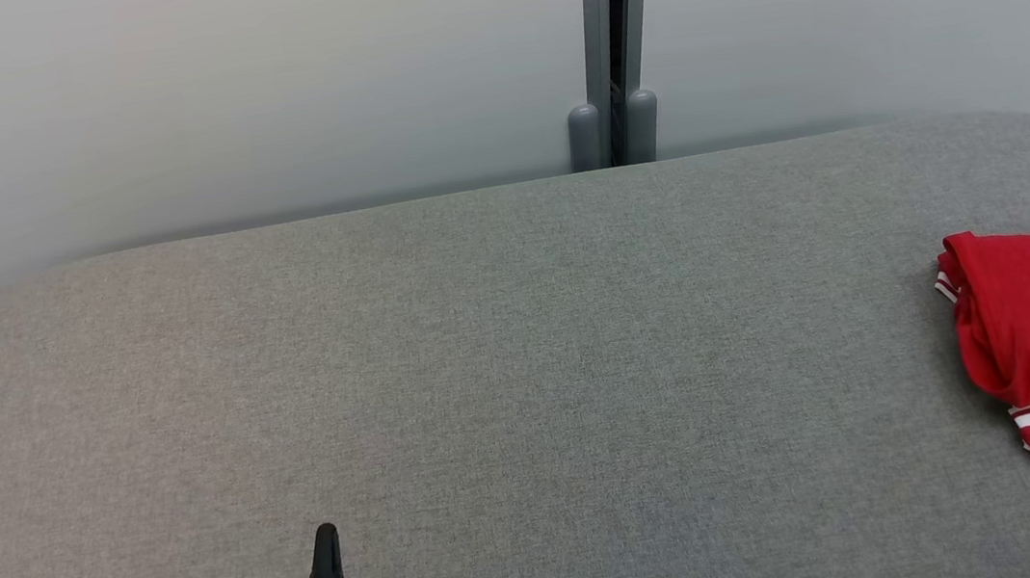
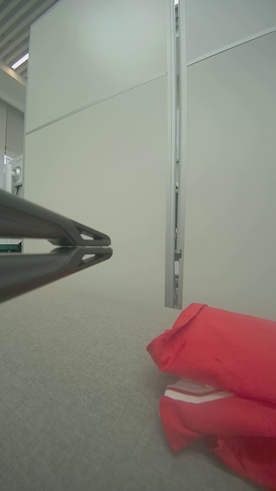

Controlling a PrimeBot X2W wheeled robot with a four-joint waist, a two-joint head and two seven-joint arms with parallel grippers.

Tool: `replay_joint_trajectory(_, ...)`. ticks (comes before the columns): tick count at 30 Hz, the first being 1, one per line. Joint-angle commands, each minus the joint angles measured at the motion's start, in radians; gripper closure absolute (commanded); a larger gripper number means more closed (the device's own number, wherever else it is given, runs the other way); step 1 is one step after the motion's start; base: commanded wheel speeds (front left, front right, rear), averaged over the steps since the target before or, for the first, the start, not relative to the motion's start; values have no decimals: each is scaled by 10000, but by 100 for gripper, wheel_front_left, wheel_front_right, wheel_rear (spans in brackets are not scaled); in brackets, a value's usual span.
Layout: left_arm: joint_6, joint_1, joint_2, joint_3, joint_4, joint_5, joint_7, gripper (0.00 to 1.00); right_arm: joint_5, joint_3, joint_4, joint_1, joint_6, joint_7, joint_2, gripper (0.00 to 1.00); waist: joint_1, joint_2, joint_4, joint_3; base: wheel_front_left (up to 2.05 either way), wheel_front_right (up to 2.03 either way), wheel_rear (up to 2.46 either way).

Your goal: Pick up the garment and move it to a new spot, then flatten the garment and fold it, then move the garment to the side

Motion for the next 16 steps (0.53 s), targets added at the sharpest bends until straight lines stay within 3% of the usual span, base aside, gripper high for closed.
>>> replay_joint_trajectory(1, -43, 34, 46, 18, -32, -47, -17, 100, 66, 8, -26, 78, 4, -25, -27, 100, 0, -1, 0, 0, 0, 0, 0)
replay_joint_trajectory(16, -43, 33, 48, 16, -30, -47, -20, 100, 65, 10, -26, 79, 4, -26, -27, 100, 0, -1, 0, 0, 0, 0, 0)
